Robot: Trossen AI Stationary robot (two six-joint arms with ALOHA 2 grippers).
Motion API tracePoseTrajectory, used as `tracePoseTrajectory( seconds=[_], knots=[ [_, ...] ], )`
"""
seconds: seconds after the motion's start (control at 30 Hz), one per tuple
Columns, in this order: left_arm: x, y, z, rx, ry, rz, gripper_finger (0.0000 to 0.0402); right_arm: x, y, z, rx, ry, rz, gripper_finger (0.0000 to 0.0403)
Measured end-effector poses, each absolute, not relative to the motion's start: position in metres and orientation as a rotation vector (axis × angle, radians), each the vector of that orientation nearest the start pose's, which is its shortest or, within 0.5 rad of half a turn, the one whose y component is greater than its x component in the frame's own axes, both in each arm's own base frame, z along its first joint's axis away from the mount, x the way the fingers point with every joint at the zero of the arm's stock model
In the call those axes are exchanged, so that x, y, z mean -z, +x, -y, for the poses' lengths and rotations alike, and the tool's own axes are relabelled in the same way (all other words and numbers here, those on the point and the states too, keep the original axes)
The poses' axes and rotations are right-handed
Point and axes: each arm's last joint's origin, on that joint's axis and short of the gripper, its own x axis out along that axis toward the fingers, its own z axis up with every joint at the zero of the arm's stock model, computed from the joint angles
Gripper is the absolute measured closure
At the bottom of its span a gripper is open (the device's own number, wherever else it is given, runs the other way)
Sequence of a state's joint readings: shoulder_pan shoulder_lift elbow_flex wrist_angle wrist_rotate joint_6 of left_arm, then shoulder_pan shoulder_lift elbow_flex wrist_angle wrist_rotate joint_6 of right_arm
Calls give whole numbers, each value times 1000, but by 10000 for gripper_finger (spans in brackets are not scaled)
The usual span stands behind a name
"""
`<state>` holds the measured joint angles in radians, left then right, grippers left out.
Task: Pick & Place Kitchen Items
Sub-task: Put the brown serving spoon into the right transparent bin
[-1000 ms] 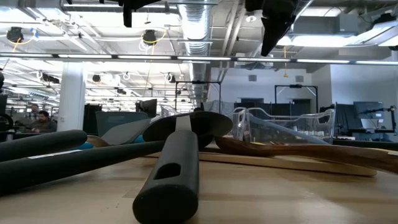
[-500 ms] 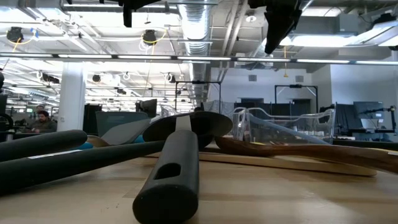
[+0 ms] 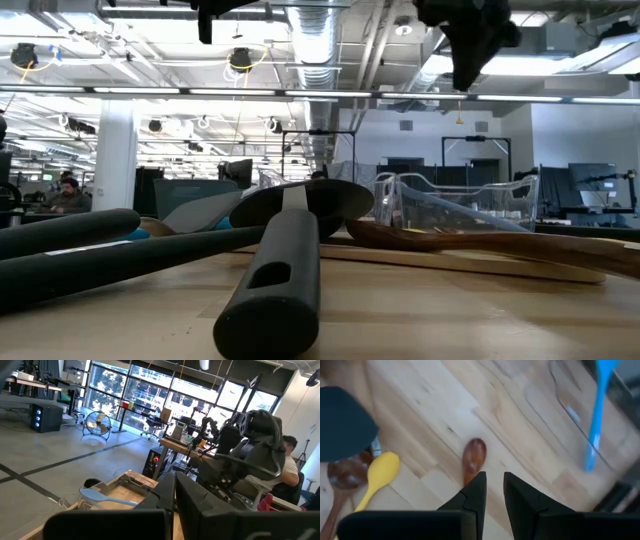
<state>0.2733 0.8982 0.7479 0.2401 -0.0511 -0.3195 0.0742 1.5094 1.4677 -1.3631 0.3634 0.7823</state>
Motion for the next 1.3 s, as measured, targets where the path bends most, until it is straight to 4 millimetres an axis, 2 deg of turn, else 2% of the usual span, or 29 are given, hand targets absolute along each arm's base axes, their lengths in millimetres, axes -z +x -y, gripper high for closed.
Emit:
tracePoseTrajectory(
  seconds=[0.2, 0.53, 0.77, 0.93, 1.17, 1.3],
  knots=[
    [-341, 195, -56, -307, -306, 140, 400, -323, 264, -9, 819, 426, -1171, 342],
    [-341, 195, -56, -307, -306, 141, 400, -319, 266, -10, 802, 452, -1162, 342],
    [-341, 195, -56, -307, -307, 140, 400, -279, 267, -4, 810, 461, -1214, 342],
    [-341, 195, -56, -307, -306, 140, 400, -254, 268, 1, 730, 509, -1258, 342],
    [-341, 195, -56, -307, -306, 140, 400, -225, 273, 9, 607, 617, -1239, 343],
    [-341, 195, -56, -307, -306, 140, 400, -214, 264, 12, 603, 715, -1319, 348]
  ],
)
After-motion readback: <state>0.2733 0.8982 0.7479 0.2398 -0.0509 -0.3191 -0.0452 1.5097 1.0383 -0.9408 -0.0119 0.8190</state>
